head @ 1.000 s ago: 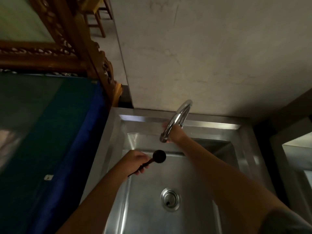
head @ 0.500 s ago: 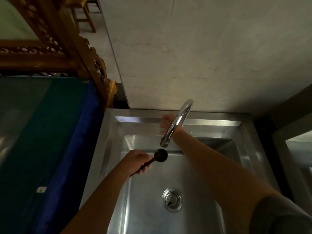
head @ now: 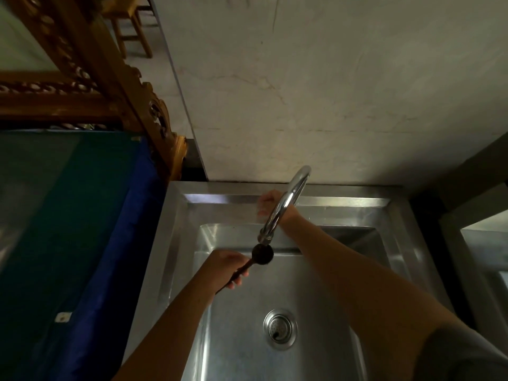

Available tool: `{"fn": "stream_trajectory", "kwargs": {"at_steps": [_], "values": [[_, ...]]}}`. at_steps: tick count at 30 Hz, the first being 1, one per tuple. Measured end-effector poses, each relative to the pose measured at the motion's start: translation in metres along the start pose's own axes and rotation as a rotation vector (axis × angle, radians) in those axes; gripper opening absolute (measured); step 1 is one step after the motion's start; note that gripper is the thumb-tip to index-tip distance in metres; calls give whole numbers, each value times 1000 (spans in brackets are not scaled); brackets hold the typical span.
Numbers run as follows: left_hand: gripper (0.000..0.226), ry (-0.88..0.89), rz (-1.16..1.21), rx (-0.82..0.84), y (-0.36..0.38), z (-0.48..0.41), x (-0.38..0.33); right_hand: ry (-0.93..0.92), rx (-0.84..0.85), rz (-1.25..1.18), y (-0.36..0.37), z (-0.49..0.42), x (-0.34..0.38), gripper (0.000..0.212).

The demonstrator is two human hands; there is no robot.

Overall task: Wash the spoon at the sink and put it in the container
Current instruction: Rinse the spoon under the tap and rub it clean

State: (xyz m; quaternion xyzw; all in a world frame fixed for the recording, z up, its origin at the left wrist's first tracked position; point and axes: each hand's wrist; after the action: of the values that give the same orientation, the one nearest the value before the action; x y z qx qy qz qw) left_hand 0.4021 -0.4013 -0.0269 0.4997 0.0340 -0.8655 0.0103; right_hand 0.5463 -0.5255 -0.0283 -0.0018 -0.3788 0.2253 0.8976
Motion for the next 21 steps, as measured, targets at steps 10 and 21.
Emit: {"fn": "stream_trajectory", "kwargs": {"at_steps": [10,21], "values": [[23,199,101,-134,18,-1,0,90,252,-223,5,45,-43,25],[46,-58,187,-208,40,-9,-9,-34,84,-407,37,73,-37,17]]}}
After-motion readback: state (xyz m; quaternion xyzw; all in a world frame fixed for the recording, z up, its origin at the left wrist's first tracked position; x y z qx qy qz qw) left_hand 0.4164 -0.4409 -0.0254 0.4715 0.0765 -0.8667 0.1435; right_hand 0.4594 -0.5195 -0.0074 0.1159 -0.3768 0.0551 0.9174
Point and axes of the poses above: each hand's wrist, its own z-axis away from the middle knuckle, its own y-axis out of the palm, x = y × z, and after that the axes turned 15 degrees about y, right-handed
